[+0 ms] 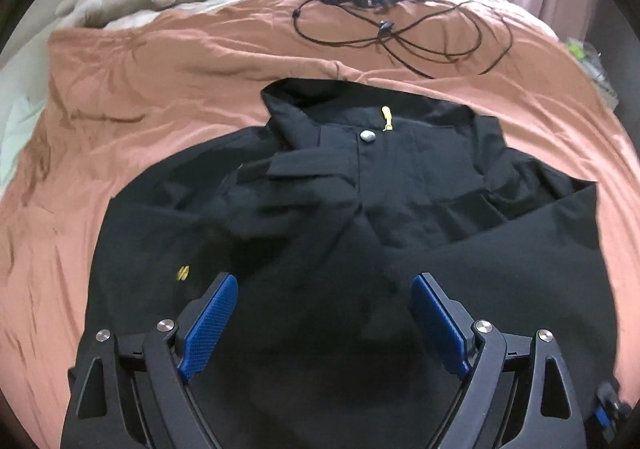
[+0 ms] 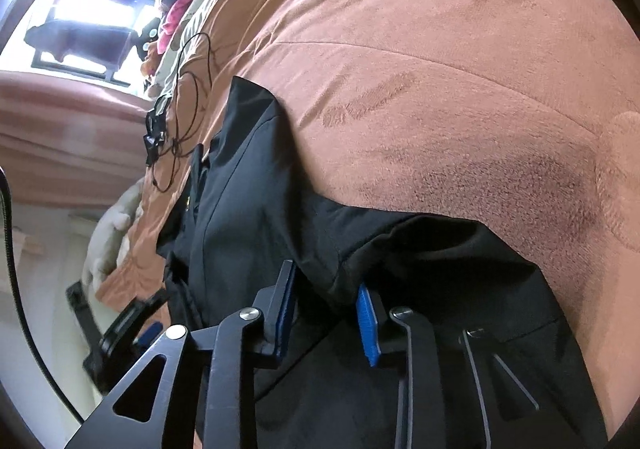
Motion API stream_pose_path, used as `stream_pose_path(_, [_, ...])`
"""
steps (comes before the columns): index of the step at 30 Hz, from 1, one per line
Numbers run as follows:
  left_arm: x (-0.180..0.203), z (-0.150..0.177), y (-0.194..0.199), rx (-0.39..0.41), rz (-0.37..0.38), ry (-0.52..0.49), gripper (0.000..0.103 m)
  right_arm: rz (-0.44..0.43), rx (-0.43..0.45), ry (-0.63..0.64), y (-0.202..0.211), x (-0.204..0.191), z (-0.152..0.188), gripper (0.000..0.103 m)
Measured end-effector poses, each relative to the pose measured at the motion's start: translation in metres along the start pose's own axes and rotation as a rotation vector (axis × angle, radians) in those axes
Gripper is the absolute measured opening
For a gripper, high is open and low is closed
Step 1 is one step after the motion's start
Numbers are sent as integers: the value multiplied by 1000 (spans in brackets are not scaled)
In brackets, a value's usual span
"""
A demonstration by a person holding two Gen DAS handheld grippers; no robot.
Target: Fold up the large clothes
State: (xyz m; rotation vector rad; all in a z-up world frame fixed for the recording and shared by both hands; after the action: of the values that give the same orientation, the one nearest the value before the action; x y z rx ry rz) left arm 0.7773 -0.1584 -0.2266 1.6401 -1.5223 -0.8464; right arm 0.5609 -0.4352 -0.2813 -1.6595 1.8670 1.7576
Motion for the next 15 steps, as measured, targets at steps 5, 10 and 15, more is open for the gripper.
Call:
stream_pose_path(5, [11,-5,-28,-36,-93,-29,89,-18,-4,-21,-1,2,-2,25])
stream_pose_path(10, [4,-10,-29,-30,-114,-45,30,-33,-12,-34,-2,4,-3,25])
stream_pose_path(15, [-13,-23,20,72,-66,-17,12,-45,-16,-44,-3,3,-4,25])
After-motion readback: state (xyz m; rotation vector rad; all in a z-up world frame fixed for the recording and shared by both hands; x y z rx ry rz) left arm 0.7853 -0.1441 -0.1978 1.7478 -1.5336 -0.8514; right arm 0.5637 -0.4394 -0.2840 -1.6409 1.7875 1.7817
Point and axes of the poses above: each gripper's, at about its wrist camera, not at the fingertips, and y roughly against the way its jaws point, x to its right, z to its underside, the point moved 9 cm from there along -y, roughly the way its jaws point, and after that the axes turned 10 degrees about y, right-handed, at the moved point
